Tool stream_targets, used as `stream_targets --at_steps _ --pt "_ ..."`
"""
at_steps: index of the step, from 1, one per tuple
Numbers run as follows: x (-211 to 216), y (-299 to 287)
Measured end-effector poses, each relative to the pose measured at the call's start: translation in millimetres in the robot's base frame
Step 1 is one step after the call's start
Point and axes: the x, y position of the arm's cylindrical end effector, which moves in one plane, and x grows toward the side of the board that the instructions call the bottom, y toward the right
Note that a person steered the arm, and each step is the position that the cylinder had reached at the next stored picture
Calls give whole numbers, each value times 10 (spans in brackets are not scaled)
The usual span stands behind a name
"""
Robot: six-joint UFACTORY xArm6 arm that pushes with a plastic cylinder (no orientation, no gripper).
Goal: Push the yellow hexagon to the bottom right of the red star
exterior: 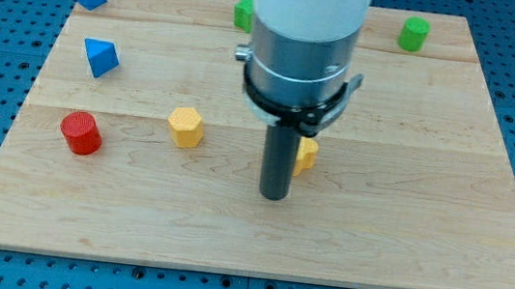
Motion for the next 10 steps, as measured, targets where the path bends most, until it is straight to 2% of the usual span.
stream_targets --at_steps 1,2,4,5,6,8,9,10 --pt "35 -645" --pt "-121 -1049" --pt "-664 -883" --pt "-818 -178" --pt "-832 -56" --pt "-483 -1074" --pt "-655 -1120" --pt "-916 -802"
